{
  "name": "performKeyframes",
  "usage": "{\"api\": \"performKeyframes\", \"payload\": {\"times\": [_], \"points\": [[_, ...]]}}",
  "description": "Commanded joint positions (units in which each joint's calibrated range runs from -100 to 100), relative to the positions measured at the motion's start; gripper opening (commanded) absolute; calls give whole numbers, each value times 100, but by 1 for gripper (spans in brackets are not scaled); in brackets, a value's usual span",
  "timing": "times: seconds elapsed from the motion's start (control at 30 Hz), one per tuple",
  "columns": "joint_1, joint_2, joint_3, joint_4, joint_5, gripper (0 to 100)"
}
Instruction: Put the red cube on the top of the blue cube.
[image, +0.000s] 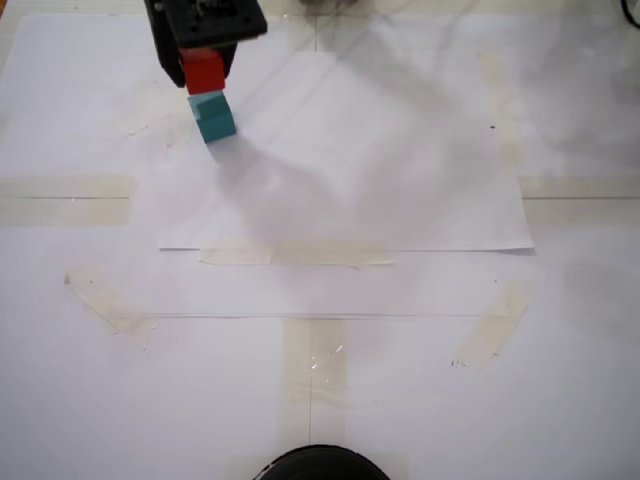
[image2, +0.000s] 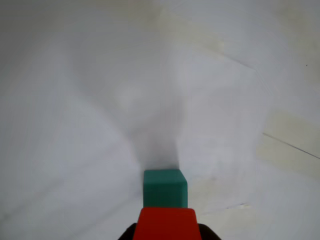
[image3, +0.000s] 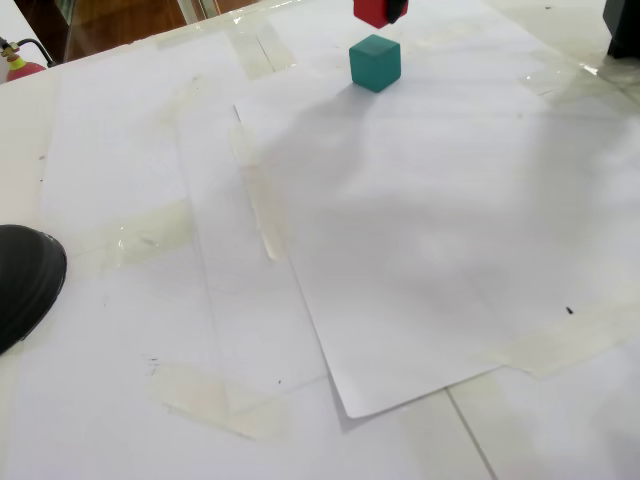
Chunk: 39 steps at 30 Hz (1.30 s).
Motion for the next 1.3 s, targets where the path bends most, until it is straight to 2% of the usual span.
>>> {"api": "performKeyframes", "payload": {"times": [0.0, 1.27], "points": [[20, 59, -62, -188, 29, 11], [-10, 454, 74, -440, -59, 13]]}}
